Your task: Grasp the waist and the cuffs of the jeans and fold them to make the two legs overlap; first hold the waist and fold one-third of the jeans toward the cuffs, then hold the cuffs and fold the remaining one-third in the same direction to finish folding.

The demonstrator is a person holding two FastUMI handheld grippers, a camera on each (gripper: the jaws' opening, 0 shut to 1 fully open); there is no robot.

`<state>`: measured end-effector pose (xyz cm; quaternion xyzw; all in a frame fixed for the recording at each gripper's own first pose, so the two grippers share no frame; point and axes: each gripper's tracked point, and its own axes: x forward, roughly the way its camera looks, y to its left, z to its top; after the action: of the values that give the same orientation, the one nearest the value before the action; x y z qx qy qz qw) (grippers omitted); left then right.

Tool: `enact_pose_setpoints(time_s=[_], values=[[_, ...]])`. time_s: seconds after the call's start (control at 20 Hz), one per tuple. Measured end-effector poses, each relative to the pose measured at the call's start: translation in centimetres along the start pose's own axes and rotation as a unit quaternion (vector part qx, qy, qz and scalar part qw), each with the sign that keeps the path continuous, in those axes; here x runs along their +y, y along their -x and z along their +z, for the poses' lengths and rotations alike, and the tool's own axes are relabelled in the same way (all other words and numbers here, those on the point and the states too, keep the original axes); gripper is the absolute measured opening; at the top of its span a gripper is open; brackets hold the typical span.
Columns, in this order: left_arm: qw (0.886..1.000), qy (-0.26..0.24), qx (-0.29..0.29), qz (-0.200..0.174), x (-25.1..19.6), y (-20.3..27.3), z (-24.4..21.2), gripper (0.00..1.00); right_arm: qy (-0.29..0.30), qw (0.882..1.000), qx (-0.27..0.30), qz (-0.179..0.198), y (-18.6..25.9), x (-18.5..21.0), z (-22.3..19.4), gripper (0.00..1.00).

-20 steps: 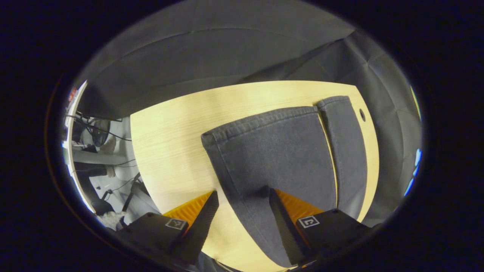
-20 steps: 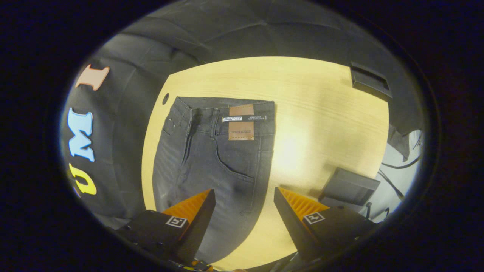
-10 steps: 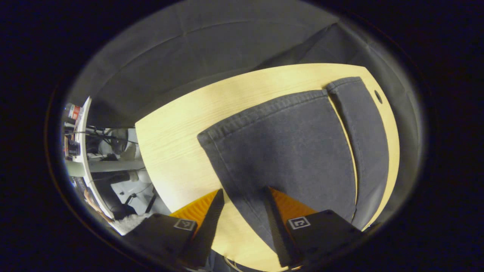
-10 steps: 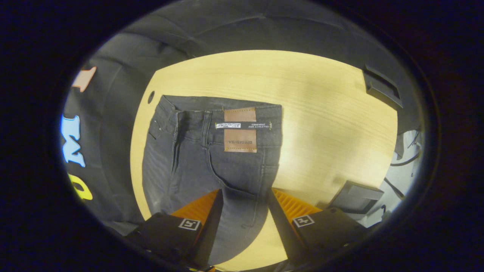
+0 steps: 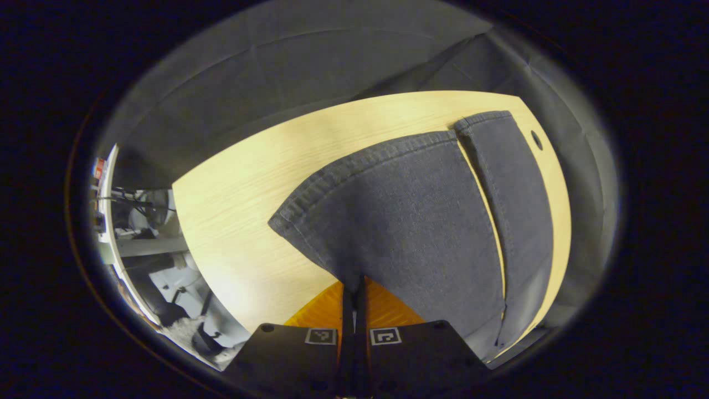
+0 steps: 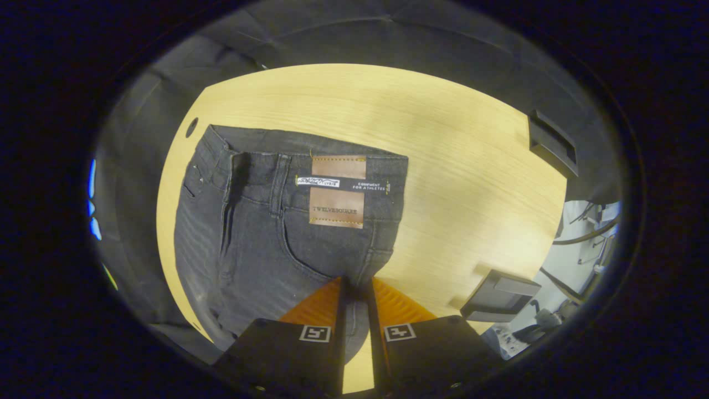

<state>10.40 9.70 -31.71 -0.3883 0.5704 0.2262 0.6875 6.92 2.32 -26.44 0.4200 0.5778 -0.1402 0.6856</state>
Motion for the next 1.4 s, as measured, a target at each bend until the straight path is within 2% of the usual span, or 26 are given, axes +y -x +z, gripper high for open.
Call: enact_pose_setpoints(time_s=[0.1,0.15,0.45,0.5,0.55,0.6,0.85,1.0,1.15,1.4], values=[[0.999,0.017,0.007,-0.039,0.0,0.0,0.1,0.08,-0.005,1.0,-0.002,0.024,-0.1,0.1,-0.1,0.16],[0.998,0.023,0.009,-0.051,0.1,0.0,0.1,0.08,-0.011,0.999,-0.003,0.033,-0.2,0.2,0.1,0.1],[0.991,-0.013,-0.006,-0.137,-2.6,1.8,0.3,0.05,0.026,0.998,-0.011,0.061,0.4,0.4,0.1,0.04],[0.99,-0.013,-0.006,-0.139,-2.6,1.9,0.3,0.07,0.027,0.997,-0.01,0.066,0.6,0.5,0.0,0.04],[0.989,-0.007,-0.008,-0.147,-2.8,2.2,0.3,0.05,0.022,0.997,-0.012,0.073,0.9,0.7,0.1,0.04],[0.988,0.0,-0.01,-0.155,-3.1,2.3,0.3,0.07,0.02,0.996,-0.012,0.082,1.2,0.9,0.1,0.02],[0.98,0.049,-0.016,-0.192,-3.4,4.9,0.7,0.07,0.037,0.991,-0.011,0.128,3.8,2.8,0.4,0.01],[0.976,0.048,-0.03,-0.209,-3.7,6.7,0.6,0.07,0.053,0.985,-0.01,0.165,5.9,5.2,1.0,0.0],[0.964,0.077,-0.036,-0.253,-6.8,10.1,1.0,0.07,0.073,0.978,-0.008,0.194,7.9,7.9,1.9,0.0],[0.959,0.055,-0.057,-0.272,-9.9,13.5,1.6,0.07,0.085,0.968,0.011,0.236,9.7,11.9,2.8,0.0]])
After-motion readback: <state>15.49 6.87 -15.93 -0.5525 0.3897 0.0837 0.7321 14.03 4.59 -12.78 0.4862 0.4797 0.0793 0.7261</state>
